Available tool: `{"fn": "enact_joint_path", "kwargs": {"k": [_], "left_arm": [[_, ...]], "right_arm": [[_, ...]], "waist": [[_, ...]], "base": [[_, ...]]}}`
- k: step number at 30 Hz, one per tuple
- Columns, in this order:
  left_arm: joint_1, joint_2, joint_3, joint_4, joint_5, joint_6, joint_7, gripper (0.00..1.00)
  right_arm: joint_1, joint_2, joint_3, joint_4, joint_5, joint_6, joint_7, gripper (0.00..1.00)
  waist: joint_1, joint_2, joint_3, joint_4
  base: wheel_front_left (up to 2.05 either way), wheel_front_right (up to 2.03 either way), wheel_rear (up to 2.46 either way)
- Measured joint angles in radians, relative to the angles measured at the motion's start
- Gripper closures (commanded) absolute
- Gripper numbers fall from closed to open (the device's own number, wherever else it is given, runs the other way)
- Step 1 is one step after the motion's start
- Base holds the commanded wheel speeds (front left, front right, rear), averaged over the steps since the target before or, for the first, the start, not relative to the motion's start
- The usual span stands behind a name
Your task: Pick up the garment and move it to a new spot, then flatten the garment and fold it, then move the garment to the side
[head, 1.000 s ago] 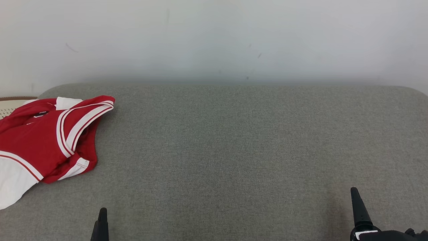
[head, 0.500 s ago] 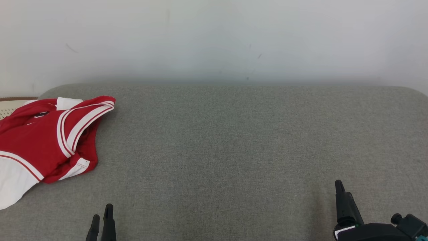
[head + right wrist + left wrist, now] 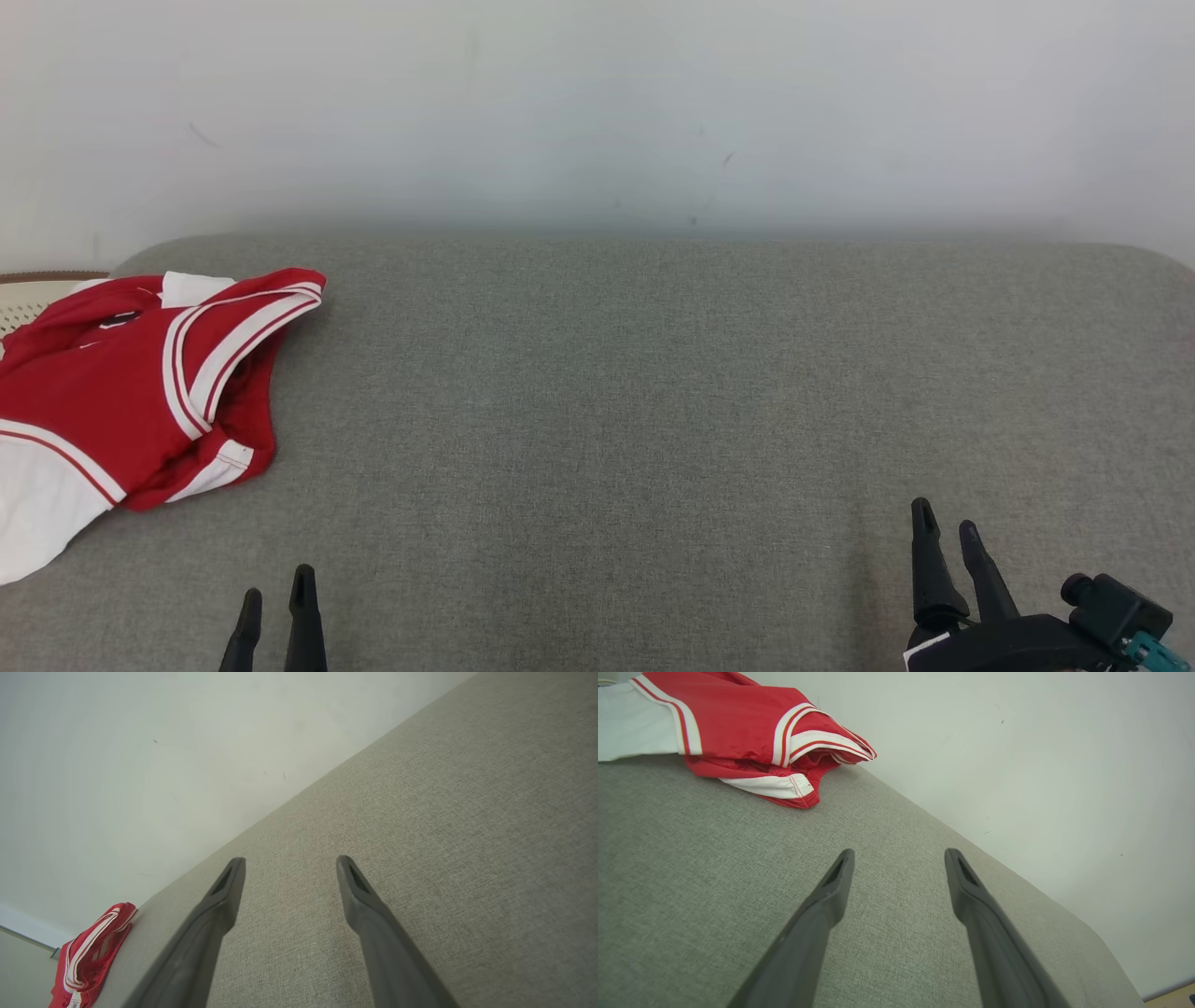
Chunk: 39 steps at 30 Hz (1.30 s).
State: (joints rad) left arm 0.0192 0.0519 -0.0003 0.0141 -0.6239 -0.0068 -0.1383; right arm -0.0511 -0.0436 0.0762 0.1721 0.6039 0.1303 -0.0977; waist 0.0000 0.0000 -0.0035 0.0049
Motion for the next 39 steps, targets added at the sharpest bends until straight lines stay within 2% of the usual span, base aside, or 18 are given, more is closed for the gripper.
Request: {"fn": "enact_joint_path", "kwargs": {"k": [17,32,39], "left_arm": [[0.023,0.013,0.008,-0.028,0.185,0.026,-0.039,0.0],[0.043,0.018,0.015,-0.02,0.29,0.003,-0.066,0.0],[0.043,0.03,0.019,-0.009,0.362,0.008,-0.081,0.0]], "right_arm": [[-0.014,-0.001,0.029,0.029,-0.214,0.0,-0.053,0.0],[-0.021,-0.002,0.043,0.047,-0.347,0.0,-0.05,0.0],[-0.021,-0.002,0.05,0.045,-0.405,0.0,-0.038,0.0]], "waist": [[0.0,0.0,-0.006,-0.002],[0.0,0.0,-0.023,-0.005],[0.0,0.0,-0.027,-0.007]], "base": [[0.0,0.0,0.0],[0.0,0.0,0.0],[0.0,0.0,0.0]]}}
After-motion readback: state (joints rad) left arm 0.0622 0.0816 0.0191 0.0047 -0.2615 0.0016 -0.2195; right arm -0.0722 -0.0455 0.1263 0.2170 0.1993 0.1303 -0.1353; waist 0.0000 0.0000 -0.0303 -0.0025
